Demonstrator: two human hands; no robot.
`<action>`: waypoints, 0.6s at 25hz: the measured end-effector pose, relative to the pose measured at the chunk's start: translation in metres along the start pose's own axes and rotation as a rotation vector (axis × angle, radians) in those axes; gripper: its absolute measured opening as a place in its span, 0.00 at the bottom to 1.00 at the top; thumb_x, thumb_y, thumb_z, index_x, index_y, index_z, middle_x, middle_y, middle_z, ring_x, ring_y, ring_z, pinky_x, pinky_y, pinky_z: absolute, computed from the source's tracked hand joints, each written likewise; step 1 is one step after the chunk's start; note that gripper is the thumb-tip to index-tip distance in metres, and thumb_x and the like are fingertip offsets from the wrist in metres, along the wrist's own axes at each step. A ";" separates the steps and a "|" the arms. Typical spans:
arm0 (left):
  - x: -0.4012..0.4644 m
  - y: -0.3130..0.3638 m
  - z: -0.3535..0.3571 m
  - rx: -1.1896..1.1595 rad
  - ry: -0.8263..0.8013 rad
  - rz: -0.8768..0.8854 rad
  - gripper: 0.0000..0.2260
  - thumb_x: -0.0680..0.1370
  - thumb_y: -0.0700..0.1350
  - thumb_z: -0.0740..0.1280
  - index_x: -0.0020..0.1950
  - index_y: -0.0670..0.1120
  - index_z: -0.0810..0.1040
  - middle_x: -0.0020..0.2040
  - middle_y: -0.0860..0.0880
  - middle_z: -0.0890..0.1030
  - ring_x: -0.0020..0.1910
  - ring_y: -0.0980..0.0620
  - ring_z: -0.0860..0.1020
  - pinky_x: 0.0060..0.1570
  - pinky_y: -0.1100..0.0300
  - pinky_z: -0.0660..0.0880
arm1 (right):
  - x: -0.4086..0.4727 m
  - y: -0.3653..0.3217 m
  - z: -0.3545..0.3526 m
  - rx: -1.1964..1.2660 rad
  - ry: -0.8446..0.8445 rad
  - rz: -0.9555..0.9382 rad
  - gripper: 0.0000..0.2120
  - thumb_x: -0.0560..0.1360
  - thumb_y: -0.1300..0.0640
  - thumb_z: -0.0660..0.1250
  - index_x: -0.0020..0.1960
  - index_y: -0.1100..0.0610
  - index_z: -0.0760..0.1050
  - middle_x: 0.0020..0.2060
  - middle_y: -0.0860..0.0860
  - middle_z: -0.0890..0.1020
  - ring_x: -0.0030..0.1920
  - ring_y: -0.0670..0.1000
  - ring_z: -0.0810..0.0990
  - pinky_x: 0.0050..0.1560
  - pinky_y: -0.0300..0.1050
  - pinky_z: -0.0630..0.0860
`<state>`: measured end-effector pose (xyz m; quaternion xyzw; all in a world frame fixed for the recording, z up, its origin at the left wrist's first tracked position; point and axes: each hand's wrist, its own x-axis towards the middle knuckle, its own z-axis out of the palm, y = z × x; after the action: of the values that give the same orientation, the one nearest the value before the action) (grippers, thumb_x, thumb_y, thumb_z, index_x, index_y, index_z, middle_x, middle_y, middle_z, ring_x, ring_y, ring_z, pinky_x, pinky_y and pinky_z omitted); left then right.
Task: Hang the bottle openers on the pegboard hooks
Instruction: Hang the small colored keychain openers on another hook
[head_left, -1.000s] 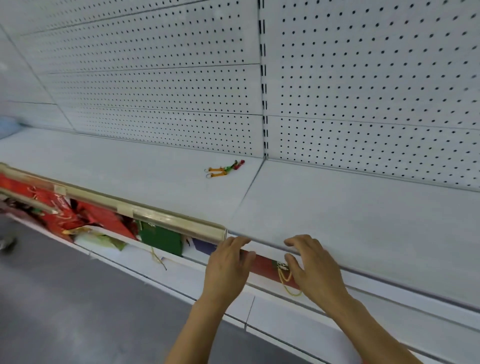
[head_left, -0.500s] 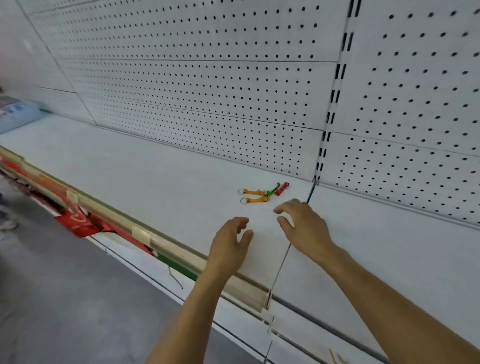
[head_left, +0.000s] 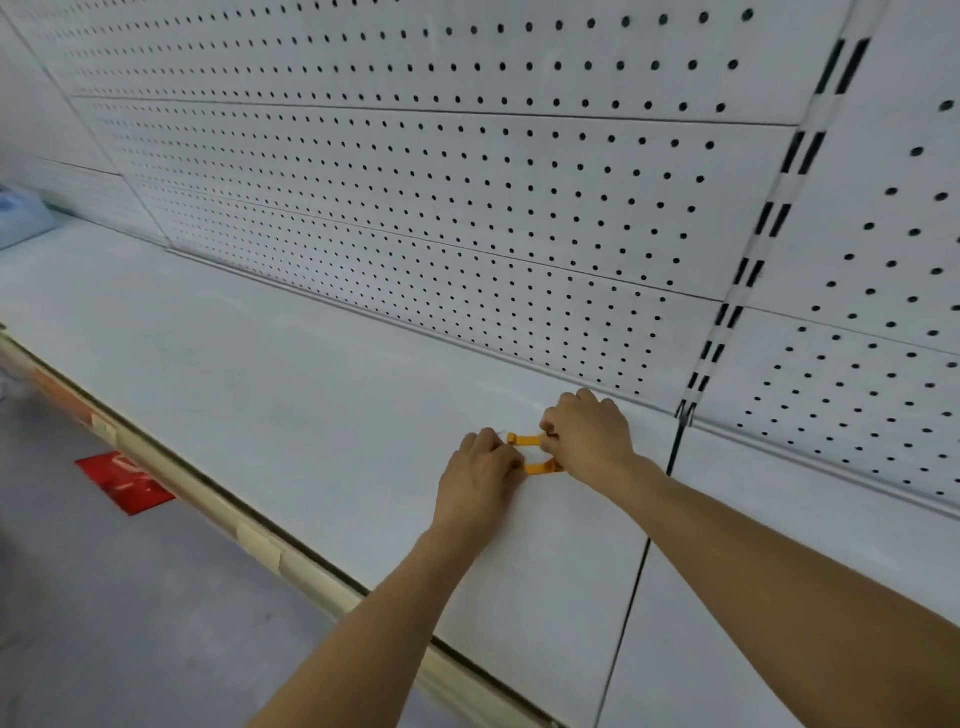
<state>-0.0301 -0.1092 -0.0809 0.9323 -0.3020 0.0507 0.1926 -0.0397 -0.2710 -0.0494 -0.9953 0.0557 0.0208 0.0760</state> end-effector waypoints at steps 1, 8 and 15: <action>0.000 -0.002 0.001 0.036 0.007 0.054 0.03 0.74 0.41 0.70 0.41 0.43 0.80 0.41 0.47 0.76 0.40 0.47 0.74 0.33 0.57 0.68 | 0.002 -0.001 0.001 -0.028 0.006 -0.009 0.11 0.78 0.54 0.61 0.57 0.52 0.78 0.54 0.51 0.78 0.58 0.54 0.72 0.52 0.46 0.65; -0.015 -0.004 -0.009 0.071 0.045 0.047 0.07 0.73 0.34 0.59 0.46 0.44 0.69 0.38 0.49 0.71 0.36 0.49 0.68 0.34 0.60 0.61 | -0.011 -0.010 -0.018 0.022 0.072 0.016 0.09 0.77 0.53 0.60 0.51 0.56 0.76 0.48 0.51 0.80 0.51 0.54 0.75 0.49 0.46 0.67; -0.061 0.042 -0.037 -0.949 0.092 -0.808 0.09 0.80 0.41 0.53 0.56 0.44 0.71 0.40 0.50 0.72 0.35 0.52 0.70 0.35 0.58 0.67 | -0.088 -0.020 -0.037 0.743 -0.096 0.317 0.10 0.76 0.53 0.62 0.39 0.58 0.71 0.34 0.55 0.75 0.32 0.52 0.69 0.35 0.43 0.65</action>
<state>-0.1028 -0.0929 -0.0462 0.7826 0.0934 -0.1256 0.6026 -0.1240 -0.2476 -0.0059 -0.8771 0.2087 0.0571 0.4288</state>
